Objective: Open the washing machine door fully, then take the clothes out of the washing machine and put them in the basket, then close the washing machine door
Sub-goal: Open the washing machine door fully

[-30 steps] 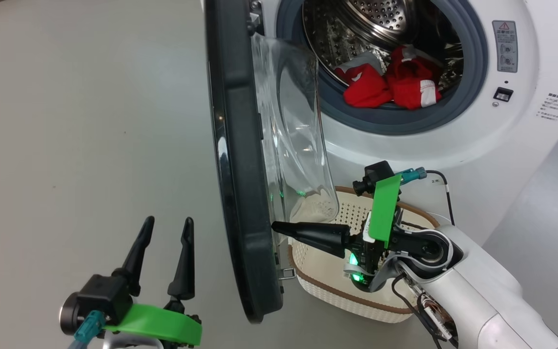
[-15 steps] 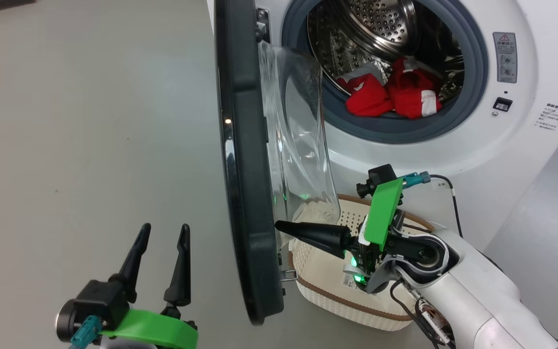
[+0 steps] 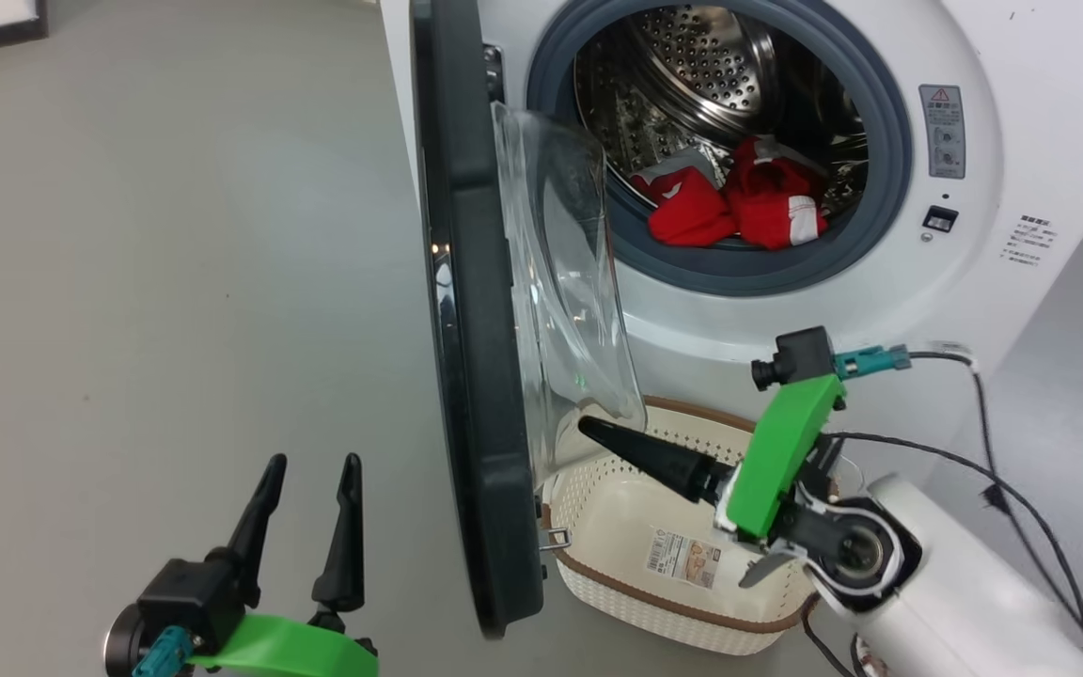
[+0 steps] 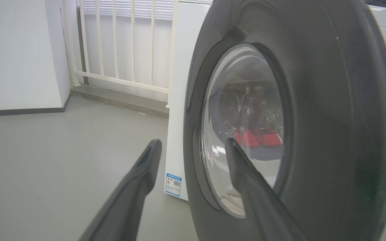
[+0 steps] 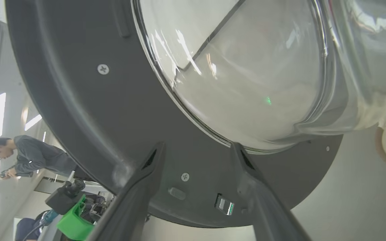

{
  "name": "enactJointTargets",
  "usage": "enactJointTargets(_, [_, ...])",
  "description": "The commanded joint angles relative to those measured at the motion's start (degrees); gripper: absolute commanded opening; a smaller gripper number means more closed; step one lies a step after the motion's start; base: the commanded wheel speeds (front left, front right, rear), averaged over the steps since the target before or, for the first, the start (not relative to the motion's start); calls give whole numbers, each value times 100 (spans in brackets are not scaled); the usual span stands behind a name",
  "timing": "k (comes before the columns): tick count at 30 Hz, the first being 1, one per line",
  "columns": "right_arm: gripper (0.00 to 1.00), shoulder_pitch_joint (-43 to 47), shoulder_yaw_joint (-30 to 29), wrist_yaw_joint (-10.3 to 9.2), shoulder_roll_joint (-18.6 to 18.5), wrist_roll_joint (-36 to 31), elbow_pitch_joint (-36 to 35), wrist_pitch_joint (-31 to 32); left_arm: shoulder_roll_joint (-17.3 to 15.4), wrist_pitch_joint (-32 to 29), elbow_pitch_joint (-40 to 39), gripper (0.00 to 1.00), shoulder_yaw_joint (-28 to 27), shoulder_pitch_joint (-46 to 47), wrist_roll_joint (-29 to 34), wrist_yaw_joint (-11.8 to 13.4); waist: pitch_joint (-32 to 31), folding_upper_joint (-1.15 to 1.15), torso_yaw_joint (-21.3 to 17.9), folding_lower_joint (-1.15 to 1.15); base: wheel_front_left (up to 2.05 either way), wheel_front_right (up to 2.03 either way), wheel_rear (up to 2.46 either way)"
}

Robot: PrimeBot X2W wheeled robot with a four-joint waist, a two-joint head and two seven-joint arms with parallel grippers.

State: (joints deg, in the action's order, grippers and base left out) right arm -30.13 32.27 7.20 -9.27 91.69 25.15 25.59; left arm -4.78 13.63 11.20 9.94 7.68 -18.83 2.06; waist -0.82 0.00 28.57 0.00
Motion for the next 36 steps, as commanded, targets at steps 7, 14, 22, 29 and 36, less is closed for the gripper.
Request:
enactJointTargets(7, [100,234,384,29,-422,-1439,-526,-1354,-120,-23,-251,100,-223,14,-57,155,60,0,-100,0,0,0,0])
enactJointTargets(14, [100,200,518,29,-664,-2794,-76,-2925,-159,2,-322,100,-213,-33,-59,168,72,0,-150,0,0,0,0])
enactJointTargets(22, [100,89,278,29,-515,-4307,638,-3897,-191,30,-366,100,-211,-103,-72,188,60,0,-257,0,0,0,0])
enactJointTargets(29, [100,376,-1123,29,-53,-5855,505,-4055,-168,64,-408,100,-213,-118,-114,191,102,0,-285,0,0,0,0])
enactJointTargets(36, [100,996,-2016,29,443,-7066,-6,-4058,-141,100,-453,100,-233,-126,-107,203,121,0,-288,0,0,0,0])
